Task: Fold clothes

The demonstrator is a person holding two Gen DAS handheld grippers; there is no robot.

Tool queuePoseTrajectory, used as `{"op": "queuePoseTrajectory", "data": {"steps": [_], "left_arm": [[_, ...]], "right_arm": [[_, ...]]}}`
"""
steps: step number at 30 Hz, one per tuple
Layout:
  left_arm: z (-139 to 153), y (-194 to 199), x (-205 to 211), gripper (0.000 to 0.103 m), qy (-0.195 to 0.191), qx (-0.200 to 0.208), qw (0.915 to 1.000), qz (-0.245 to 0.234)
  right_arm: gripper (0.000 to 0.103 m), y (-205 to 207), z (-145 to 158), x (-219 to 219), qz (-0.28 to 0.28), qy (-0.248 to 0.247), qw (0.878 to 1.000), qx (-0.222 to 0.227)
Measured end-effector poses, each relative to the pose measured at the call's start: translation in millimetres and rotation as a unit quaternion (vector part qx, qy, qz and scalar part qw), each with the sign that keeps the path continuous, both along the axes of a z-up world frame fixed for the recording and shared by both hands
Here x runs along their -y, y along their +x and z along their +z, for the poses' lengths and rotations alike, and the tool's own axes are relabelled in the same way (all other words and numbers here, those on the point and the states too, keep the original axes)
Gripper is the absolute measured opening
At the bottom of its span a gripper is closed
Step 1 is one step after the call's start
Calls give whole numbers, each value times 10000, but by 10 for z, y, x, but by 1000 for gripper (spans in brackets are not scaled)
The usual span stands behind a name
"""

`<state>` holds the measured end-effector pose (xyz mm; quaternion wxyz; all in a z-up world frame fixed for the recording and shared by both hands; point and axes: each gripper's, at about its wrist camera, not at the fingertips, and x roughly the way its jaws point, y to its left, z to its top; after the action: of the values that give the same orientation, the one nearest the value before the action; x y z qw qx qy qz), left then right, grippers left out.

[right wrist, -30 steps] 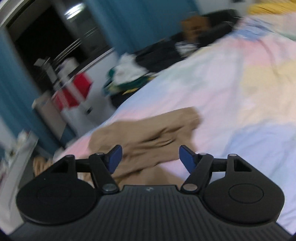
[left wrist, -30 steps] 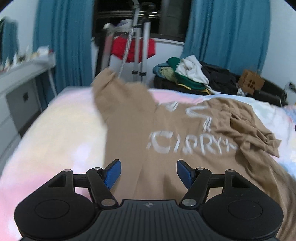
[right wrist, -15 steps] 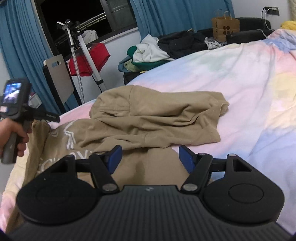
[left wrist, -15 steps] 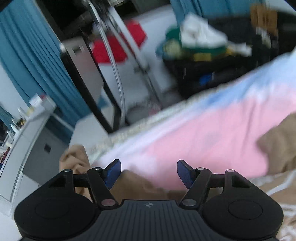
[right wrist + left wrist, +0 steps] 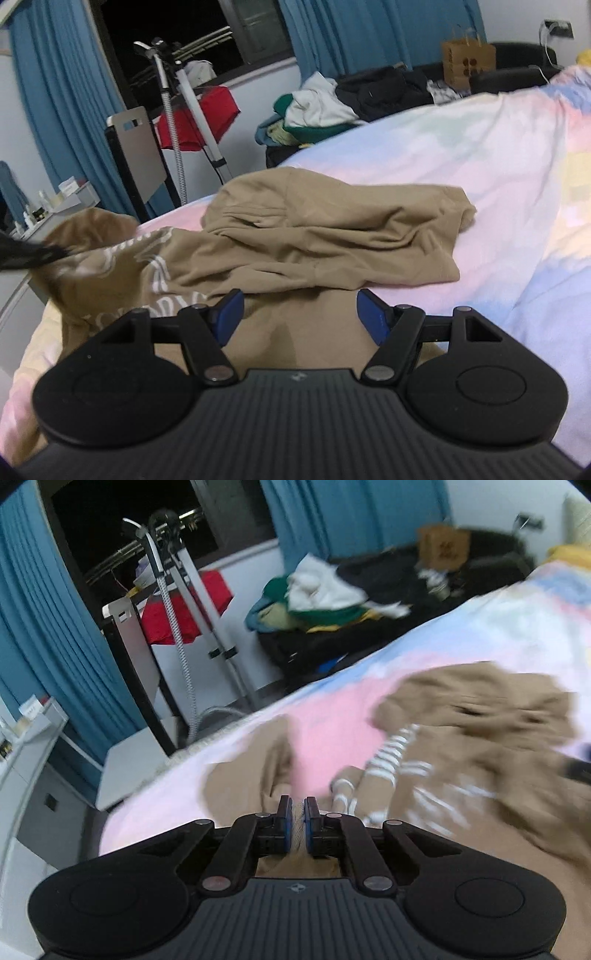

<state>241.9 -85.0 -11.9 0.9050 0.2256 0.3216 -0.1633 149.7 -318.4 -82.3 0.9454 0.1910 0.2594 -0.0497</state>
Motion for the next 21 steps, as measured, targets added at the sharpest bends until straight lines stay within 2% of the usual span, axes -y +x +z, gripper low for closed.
{"op": "queuePoseTrajectory", "data": {"steps": [3,7,9,12,14,15,16,17,19,21], "left_arm": [[-44,-688,-272,7,-411,-223,9989,68],[-475,-1269,-564,6,-557,-971,9928,428],[-697,-1451,-651,5,-400,-1198,9906,534],[-779,-1573,-804,7,-670,-1242,9881,615],[-732,-1612,-898,14,-938,-1147,9868,650],[-673,-1622,-928,22,-1089,-1086,9857,690],[-614,-1635,-947,34,-1218,-1017,9848,712],[-557,-1644,-935,40,-1300,-930,9848,685],[-454,-1624,-848,61,-1412,-738,9856,568],[-420,-1539,-669,72,-1438,-536,9871,446]], "right_arm": [[70,-81,90,-83,103,-111,9998,135],[70,-171,184,-205,273,-277,9989,245],[70,-193,217,-242,351,-323,9986,248],[70,-205,231,-273,433,-398,9981,182],[70,-200,225,-277,469,-359,9982,100],[70,-199,220,-283,475,-318,9983,75],[70,-196,219,-280,481,-296,9984,68],[70,-194,221,-286,479,-311,9983,74],[70,-182,227,-294,481,-328,9983,82],[70,-168,216,-280,477,-257,9985,63]]}}
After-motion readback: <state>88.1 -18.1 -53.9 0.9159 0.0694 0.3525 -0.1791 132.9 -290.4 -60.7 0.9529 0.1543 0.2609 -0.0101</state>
